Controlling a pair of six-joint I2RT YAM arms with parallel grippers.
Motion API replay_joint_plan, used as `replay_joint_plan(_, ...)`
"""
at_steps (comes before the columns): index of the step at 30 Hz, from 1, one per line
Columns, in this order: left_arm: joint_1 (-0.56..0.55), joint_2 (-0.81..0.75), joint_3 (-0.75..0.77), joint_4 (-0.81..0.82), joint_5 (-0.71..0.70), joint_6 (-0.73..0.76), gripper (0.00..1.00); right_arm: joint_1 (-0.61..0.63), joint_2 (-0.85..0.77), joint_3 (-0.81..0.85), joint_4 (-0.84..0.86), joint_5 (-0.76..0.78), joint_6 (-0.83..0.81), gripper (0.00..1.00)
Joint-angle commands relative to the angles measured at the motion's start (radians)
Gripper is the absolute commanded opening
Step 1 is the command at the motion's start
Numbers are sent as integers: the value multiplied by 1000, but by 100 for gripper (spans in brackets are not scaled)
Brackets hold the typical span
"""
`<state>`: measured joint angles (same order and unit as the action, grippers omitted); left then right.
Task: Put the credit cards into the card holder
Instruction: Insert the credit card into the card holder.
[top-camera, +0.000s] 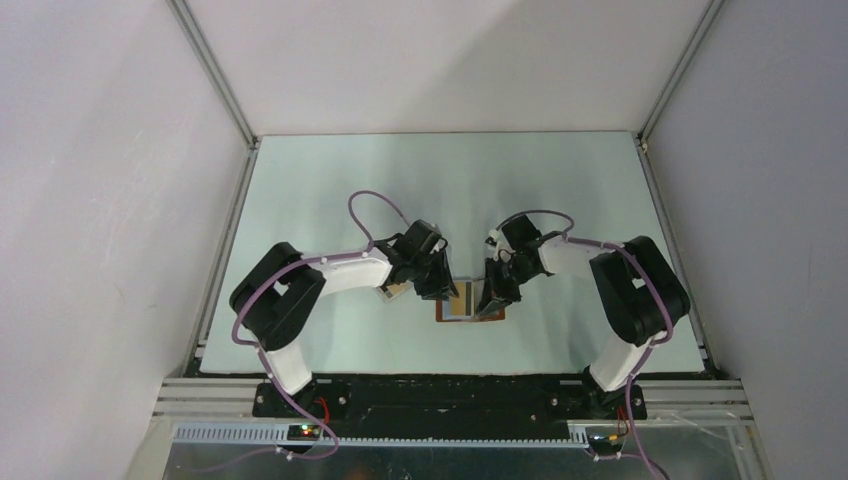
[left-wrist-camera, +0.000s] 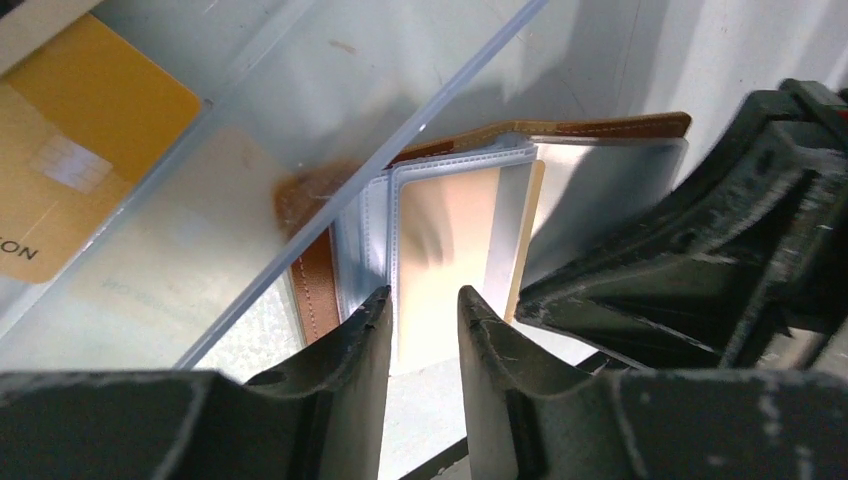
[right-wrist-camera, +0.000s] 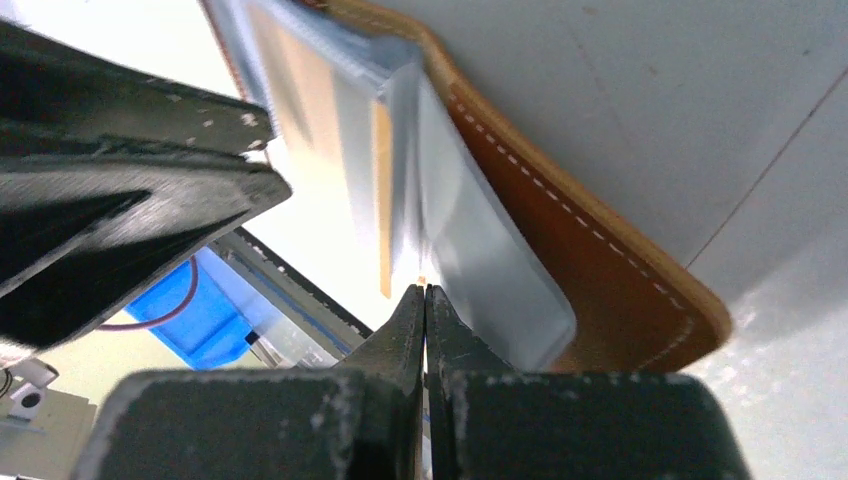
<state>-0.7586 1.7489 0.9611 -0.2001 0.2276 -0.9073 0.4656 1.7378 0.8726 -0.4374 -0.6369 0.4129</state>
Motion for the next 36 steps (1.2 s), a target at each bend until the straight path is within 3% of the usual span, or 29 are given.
replay_joint_plan(1,5,12,-9,-15,-37,9,36,-18,-103,-2,9,-47,-11,0)
replay_joint_plan(9,5,-1,-19,-22,-60,13,36,-26,-168,-1,48,-87,11,0)
replay_joint_plan(19,4,-21,-16,-32,-59,16,39,8,1,43,41,14,26,0)
replay_joint_plan(25,7,-40,-21,-36,-55,21,46,25,42,44,61,54,34,0)
replay_joint_plan(36,7,-19,-18,-72,-74,36,47,27,66,44,66,52,31,0)
